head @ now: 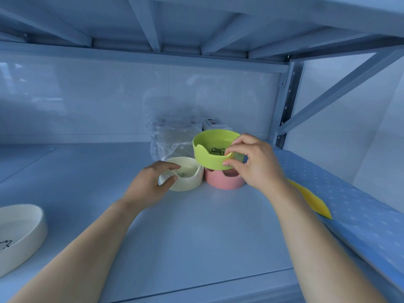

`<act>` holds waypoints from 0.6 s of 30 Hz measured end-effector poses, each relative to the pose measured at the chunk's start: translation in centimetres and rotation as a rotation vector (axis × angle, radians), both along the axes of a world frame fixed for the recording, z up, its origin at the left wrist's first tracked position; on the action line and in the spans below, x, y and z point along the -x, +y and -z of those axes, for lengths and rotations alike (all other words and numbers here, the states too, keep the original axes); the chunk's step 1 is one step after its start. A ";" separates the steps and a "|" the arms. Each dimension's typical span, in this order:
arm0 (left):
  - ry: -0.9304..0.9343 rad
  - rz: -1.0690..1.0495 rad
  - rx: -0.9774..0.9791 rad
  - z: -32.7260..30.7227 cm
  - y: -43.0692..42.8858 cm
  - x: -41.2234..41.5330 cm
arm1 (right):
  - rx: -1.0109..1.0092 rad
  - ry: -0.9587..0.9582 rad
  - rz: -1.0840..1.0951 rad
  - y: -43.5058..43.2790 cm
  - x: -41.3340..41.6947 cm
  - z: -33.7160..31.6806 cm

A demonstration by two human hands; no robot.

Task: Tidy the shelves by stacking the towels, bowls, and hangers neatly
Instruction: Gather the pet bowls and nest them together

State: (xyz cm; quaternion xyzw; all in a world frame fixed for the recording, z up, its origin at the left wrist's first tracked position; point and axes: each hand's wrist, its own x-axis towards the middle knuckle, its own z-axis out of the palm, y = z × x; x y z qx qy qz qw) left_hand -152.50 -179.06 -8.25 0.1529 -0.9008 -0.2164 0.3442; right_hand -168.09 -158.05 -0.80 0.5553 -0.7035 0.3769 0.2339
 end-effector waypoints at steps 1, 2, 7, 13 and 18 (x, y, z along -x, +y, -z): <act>-0.007 0.004 0.018 0.1 0.1 0.2 | -0.009 -0.001 0.013 -0.5 0.4 0.0; -0.010 0.011 0.035 0.2 0.2 0.3 | -0.017 -0.004 0.018 -0.9 0.9 0.1; -0.003 0.030 0.103 0.6 0.4 0.5 | -0.047 -0.032 0.021 -2.7 2.6 1.1; 0.008 0.012 0.099 0.6 0.3 0.6 | 0.000 -0.092 0.018 -3.3 3.8 2.5; 0.004 0.004 0.121 0.4 0.5 0.6 | 0.040 -0.117 -0.005 -3.6 4.0 2.9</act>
